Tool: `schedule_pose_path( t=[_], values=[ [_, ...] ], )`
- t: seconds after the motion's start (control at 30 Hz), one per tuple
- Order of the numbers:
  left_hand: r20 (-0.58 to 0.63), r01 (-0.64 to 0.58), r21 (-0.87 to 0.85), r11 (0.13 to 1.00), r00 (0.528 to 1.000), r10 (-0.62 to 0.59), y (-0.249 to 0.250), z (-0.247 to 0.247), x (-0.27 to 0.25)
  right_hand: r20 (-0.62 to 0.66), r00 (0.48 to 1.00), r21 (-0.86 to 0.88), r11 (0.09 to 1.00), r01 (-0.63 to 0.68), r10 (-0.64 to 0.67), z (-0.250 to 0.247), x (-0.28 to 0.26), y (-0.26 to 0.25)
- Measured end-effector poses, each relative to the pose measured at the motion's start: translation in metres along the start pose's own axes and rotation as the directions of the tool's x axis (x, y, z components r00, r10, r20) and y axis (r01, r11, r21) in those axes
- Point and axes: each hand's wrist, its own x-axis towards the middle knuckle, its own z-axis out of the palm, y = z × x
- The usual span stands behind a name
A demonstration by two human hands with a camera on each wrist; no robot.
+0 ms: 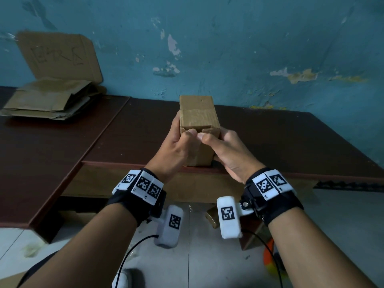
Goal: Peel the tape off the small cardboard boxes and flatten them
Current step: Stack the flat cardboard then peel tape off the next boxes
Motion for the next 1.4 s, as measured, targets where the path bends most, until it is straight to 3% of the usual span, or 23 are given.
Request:
schedule_pose_path(
  t=[0.1, 0.43, 0.63, 0.8, 0.93, 1.1, 1.27, 1.4],
  values=[
    [0.013, -0.038, -0.014, 0.999, 0.999, 0.038, -0.004, 0.002, 0.002, 0.002, 1.000, -0.028, 1.000, -0.004, 0.005, -0.003, 0.000, 0.001],
    [0.029, 0.027, -0.103, 0.994, 0.999, -0.024, -0.003, 0.003, 0.005, 0.014, 0.999, -0.032, 0.998, -0.047, 0.047, -0.010, -0.004, -0.009],
    [-0.006, 0.059, -0.114, 0.992, 0.998, -0.060, 0.008, 0.007, 0.010, -0.088, 0.993, -0.183, 0.981, 0.058, -0.075, -0.008, 0.003, -0.007],
    [-0.028, 0.088, -0.036, 0.996, 0.996, -0.089, -0.003, 0.009, 0.012, -0.109, 0.988, -0.186, 0.978, 0.092, -0.113, -0.001, 0.009, -0.002],
    [0.021, 0.141, -0.195, 0.971, 0.990, -0.139, -0.009, 0.005, 0.015, -0.094, 0.993, -0.179, 0.982, 0.055, -0.073, 0.001, 0.012, 0.000],
    [-0.004, 0.147, -0.277, 0.949, 0.988, -0.154, -0.003, 0.008, 0.012, -0.075, 0.994, -0.232, 0.971, 0.060, -0.079, -0.004, 0.012, 0.002],
    [0.001, 0.180, -0.201, 0.963, 0.983, -0.184, -0.003, 0.005, 0.010, -0.073, 0.995, -0.306, 0.951, 0.045, -0.070, -0.008, 0.015, 0.007],
    [-0.012, 0.096, -0.033, 0.995, 0.995, -0.096, -0.009, 0.003, 0.012, -0.082, 0.995, -0.332, 0.943, 0.019, -0.049, -0.009, 0.013, 0.007]
  ],
)
